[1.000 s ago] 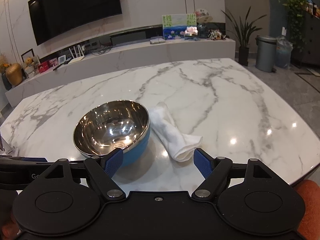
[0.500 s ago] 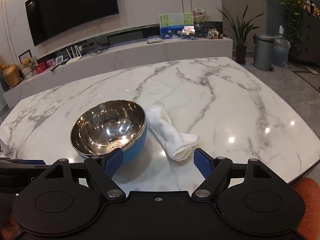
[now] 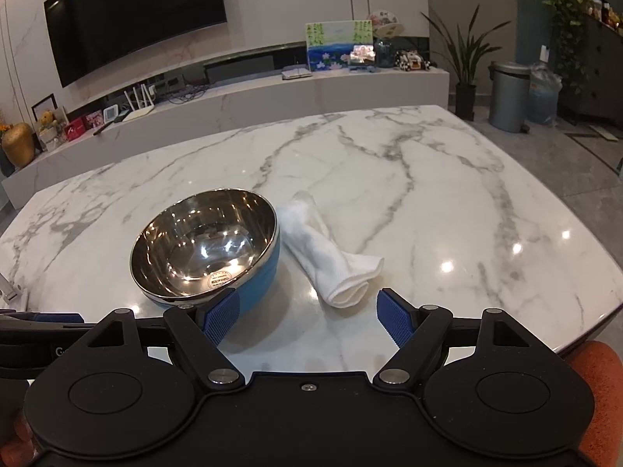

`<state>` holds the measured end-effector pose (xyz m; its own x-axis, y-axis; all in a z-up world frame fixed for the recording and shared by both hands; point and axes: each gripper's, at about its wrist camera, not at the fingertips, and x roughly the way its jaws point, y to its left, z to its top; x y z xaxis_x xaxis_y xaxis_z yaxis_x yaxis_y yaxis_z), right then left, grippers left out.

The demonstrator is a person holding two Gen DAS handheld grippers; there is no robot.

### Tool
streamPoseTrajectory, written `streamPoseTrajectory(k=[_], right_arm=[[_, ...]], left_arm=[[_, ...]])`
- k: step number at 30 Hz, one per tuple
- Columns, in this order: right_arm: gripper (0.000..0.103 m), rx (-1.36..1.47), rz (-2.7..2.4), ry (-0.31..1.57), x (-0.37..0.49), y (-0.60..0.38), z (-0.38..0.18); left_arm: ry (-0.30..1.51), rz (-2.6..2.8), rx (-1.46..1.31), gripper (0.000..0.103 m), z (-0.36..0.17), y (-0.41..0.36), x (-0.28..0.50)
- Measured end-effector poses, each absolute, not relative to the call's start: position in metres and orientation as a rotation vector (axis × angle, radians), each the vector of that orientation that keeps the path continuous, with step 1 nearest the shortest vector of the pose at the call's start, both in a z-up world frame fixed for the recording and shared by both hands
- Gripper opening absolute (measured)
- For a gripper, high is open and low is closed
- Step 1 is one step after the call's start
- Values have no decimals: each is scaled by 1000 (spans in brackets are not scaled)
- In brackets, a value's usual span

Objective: Clean bowl
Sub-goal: 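Move the right tool toward the white cloth beside the bowl, then grasp the white cloth with the right gripper and lift it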

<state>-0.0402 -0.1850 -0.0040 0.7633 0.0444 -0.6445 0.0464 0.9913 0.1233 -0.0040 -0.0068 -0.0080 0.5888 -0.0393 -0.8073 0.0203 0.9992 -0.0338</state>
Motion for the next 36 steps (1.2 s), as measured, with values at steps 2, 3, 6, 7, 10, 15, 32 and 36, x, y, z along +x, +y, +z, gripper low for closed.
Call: streamPoseTrajectory(k=[2,3,6,7,10,15,32,36], right_arm=[[76,135,0,704,-40,-185,-4],[76,134,-1,705,-40,-185,-4],[76,135,1,708,-40,-185,-4],[76,135,2,709,-40,-185,-4],[76,138,2,714,-39,-185,-5],[76,144,1,726,-37,-187,-6],[43,8,116,766,22,-206,-19],[43,-41,143,780,44,-207,-27]], left_arm=[[942,-33,-22,85,-8,-7,-4],[943,-32,-23,85,-9,-6,-4],[949,-30,-24,85,-10,-6,-3],[951,-30,-23,85,-10,-6,-3],[954,-31,-22,85,-11,-6,-3],[960,-32,-26,85,-12,-5,-2],[975,-84,-35,85,-1,2,17],[977,-93,-47,85,3,5,21]])
